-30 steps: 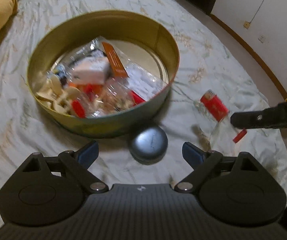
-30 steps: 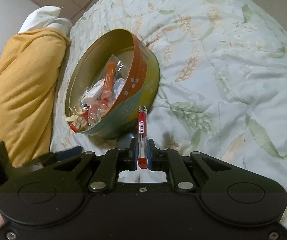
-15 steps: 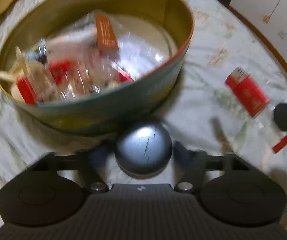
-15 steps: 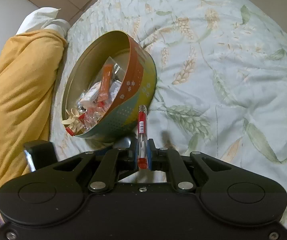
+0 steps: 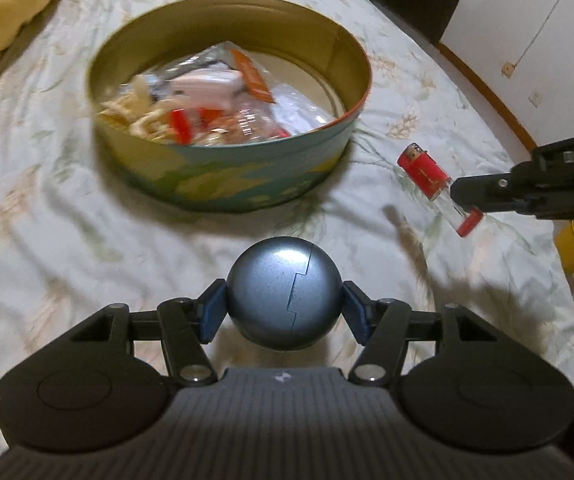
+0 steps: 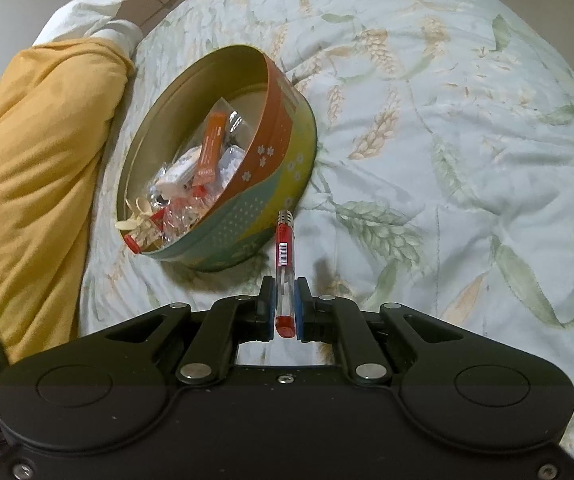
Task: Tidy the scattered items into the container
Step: 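Grasp the red printed lighter with the right gripper alongside the held tube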
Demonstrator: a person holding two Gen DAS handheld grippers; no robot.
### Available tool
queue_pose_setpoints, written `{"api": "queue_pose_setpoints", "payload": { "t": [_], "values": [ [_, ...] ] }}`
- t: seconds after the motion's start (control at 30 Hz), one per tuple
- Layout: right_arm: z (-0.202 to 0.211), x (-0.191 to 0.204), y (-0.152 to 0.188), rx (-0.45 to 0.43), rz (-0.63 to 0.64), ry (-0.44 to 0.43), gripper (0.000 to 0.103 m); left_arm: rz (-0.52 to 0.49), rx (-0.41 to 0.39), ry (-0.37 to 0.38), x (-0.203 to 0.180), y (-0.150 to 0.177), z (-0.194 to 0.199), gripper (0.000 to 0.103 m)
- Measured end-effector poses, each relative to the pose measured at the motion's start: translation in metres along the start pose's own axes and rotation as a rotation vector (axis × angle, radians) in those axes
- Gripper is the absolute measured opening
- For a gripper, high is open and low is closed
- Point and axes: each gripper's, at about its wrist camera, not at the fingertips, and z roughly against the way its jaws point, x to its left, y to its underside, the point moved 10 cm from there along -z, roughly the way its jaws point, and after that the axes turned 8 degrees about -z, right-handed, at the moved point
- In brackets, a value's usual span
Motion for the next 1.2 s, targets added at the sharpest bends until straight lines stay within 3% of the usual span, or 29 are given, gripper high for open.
{"api": "queue_pose_setpoints", "payload": {
  "t": [0.4,0.57,0.77,0.83,1.0,1.07,1.1,1.13,1.17,1.2],
  "values": [
    [-0.007,-0.004,0.022,0.019,0.023,0.130,0.009,0.062,-0.052,0.000,0.038,0.028,0.024,0.063],
    [0.002,0.000,0.019,0.022,-0.006,0.135,0.009,0.100,-0.091,0.012,0.049,0.025,0.026,0.063],
    [0.021,0.025,0.006,-0.004,0.060,0.175,0.008,0.140,-0.124,0.039,0.056,0.016,0.031,0.063],
    [0.027,0.036,0.004,-0.003,0.076,0.165,0.001,0.147,-0.127,0.040,0.059,0.017,0.032,0.063],
    [0.039,0.064,-0.004,-0.036,0.152,0.184,0.002,0.148,-0.127,0.044,0.057,0.017,0.034,0.063],
    [0.037,0.069,-0.004,-0.042,0.204,0.234,0.008,0.152,-0.124,0.044,0.058,0.018,0.034,0.063],
    [0.032,0.068,-0.001,-0.032,0.218,0.252,0.021,0.153,-0.123,0.045,0.059,0.018,0.034,0.063],
    [0.026,0.066,0.002,-0.016,0.214,0.262,0.041,0.154,-0.123,0.044,0.059,0.019,0.034,0.063],
    [0.018,0.062,0.008,0.004,0.204,0.268,0.048,0.155,-0.123,0.043,0.059,0.019,0.034,0.063],
    [0.008,0.057,0.014,0.020,0.178,0.273,0.046,0.154,-0.123,0.042,0.059,0.019,0.034,0.063]
  ]
}}
